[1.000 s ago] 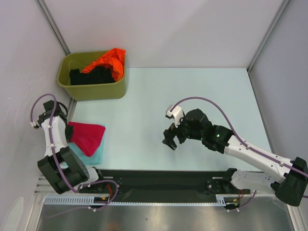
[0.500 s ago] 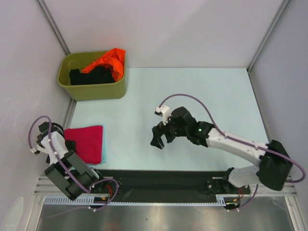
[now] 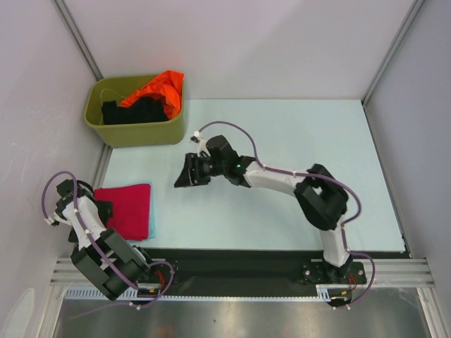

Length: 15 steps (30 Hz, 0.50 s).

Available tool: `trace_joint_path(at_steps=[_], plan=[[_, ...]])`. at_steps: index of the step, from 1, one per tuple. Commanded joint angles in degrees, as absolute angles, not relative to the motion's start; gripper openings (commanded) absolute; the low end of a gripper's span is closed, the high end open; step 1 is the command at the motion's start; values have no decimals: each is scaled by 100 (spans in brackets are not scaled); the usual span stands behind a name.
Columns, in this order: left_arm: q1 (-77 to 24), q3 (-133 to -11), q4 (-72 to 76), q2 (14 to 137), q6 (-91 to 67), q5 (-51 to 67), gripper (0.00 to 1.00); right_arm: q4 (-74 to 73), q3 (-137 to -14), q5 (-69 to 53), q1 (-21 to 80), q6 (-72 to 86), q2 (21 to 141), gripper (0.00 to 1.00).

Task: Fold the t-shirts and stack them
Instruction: Neatly place the folded tshirt to the corner

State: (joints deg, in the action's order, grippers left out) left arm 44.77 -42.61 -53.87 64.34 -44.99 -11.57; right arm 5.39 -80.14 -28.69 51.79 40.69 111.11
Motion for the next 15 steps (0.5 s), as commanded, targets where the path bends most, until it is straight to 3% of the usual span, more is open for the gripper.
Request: trace_joint_path(at_steps=[1, 7, 11, 14, 15], plan=[[4535, -4245, -5528, 6267, -4614, -1029, 96, 1046, -8867, -3357, 5247, 5105, 11828, 54], [4526, -4789, -5835, 5775, -4518, -1282, 91, 1116, -9650, -3831, 5414, 5326, 12726, 42], [4474, -5115, -5889, 5739, -4474, -1258, 86, 976, -9642, -3964, 5511, 5177, 12779, 42], [4439, -4853, -5374, 5739, -4333, -661, 78, 932, -9676, -4042, 5633, 5116, 12823, 42], [4430, -4547, -5135, 5748, -4237, -363, 67, 923, -9720, -4130, 5721, 5107, 12849, 42]])
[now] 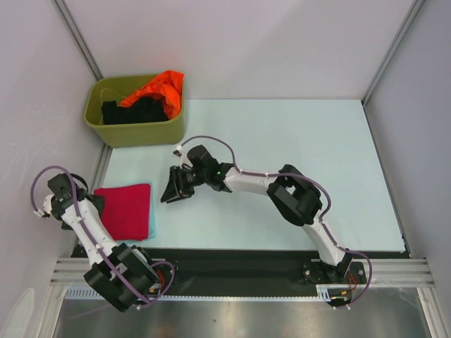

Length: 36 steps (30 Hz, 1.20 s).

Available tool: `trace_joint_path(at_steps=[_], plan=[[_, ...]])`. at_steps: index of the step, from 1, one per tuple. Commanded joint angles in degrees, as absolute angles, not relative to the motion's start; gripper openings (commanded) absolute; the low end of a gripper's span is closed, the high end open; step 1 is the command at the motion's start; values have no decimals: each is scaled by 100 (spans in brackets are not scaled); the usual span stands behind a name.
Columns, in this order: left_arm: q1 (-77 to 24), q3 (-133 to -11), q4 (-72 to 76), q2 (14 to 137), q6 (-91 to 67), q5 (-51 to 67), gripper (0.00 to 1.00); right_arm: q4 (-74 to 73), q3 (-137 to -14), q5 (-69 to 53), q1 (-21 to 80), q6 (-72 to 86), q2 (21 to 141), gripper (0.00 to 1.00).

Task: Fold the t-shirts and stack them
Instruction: Neatly place the folded tshirt to the corner, then reset both grippers

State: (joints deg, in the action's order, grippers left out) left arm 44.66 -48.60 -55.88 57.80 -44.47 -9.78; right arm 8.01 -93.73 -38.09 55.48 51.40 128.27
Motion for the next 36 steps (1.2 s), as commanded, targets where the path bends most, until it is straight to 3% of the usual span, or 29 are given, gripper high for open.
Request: trace_joint_path(at_steps=[1, 3, 4, 10, 17, 30, 36], plan=[[4421, -4422, -4976, 5792, -4184, -125, 64, 923, -9851, -4183, 5791, 5098, 12928, 39], [4430, -4255, -4852, 6046, -4140, -44, 59, 984, -9984, -4341, 5967, 5115, 13051, 32], [4438, -4237, -4791, 6143, -3983, -44, 58, 1010, -10071, -4394, 6020, 5133, 13113, 22], [4491, -4543, -4746, 6767, -3604, -281, 54, 836, -11073, -4676, 6450, 4975, 13956, 9], [4605, -4614, -4694, 6917, -3516, -369, 54, 747, -11874, -4579, 6758, 5071, 14695, 7], [4834, -4455, -4429, 7717, -3604, -545, 58, 396, -10872, -3990, 6645, 4624, 14643, 6], [4782, -4868, -4561, 7069, -3402, -484, 66, 273, -10575, -3955, 6557, 4588, 14013, 6]])
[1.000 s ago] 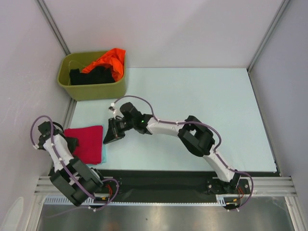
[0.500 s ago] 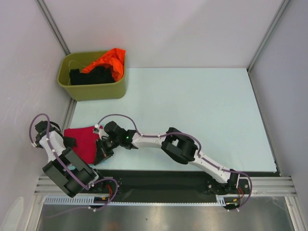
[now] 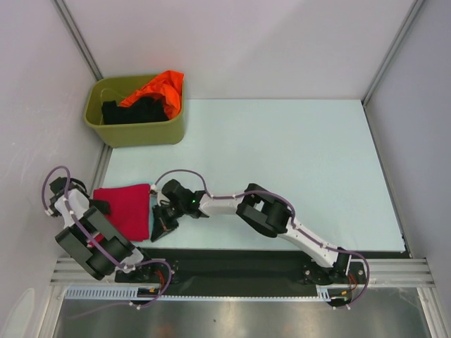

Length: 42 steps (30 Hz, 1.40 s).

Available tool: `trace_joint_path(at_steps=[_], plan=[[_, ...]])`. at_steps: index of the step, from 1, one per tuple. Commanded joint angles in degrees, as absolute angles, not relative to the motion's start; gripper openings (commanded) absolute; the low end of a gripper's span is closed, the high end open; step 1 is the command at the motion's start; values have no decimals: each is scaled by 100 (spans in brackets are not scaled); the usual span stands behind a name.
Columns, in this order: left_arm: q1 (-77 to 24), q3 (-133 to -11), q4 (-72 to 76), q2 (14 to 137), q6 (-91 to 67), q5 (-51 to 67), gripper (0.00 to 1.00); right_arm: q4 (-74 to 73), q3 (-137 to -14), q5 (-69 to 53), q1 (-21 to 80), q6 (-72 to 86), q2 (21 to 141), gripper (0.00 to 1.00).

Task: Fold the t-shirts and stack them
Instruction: Reset both grippers

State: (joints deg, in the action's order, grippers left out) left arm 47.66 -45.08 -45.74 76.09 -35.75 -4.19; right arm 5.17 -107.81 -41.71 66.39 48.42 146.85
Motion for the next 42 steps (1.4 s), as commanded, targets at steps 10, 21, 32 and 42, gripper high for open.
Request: trace_joint_path(at_steps=[10, 21, 32, 42], plan=[[1757, -5290, -4334, 5967, -4297, 18, 100, 166, -7750, -3385, 5731, 4307, 11147, 8], [-2249, -4265, -2218, 5538, -4675, 834, 100, 659, -3000, -2295, 4115, 4780, 6297, 27], [-2610, -690, 780, 2569, -6316, 2698, 100, -702, -36, -563, 3744, 6863, 672, 100], [-2619, 1037, 2403, -520, -7875, 2925, 100, 712, 492, -809, 3858, 7479, 1977, 100]])
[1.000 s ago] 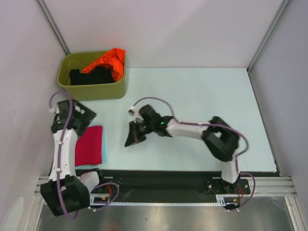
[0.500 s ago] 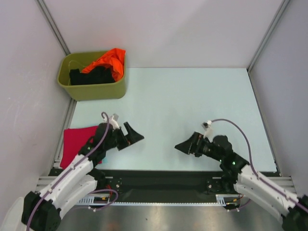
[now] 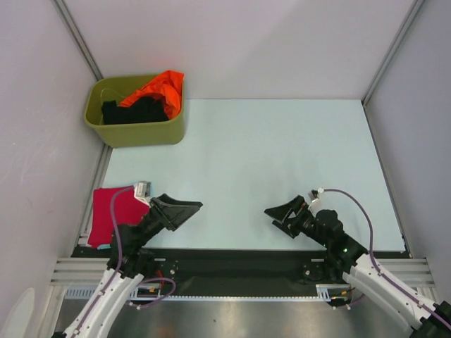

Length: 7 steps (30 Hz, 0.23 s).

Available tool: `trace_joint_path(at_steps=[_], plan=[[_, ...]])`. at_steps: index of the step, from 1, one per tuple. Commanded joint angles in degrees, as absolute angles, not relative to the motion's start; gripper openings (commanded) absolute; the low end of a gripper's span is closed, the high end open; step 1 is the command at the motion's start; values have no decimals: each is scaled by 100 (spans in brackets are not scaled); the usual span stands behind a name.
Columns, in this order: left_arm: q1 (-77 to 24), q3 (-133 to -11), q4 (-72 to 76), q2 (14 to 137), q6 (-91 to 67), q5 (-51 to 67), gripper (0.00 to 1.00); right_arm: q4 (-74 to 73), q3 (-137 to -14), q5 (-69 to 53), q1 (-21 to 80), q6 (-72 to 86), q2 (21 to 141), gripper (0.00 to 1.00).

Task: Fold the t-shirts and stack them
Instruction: Reset both grippers

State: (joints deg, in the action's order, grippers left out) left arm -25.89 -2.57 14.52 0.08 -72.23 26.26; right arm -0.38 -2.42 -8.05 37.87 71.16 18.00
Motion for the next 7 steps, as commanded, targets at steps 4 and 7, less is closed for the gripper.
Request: trace_joint_path(at_steps=[4, 7], plan=[[-2628, 1107, 3242, -44, -8006, 3339, 100, 782, 501, -756, 3990, 7234, 1829, 100], [-2628, 1151, 3611, -122, -8164, 3375, 100, 940, 510, -1080, 3990, 6953, 1522, 100]])
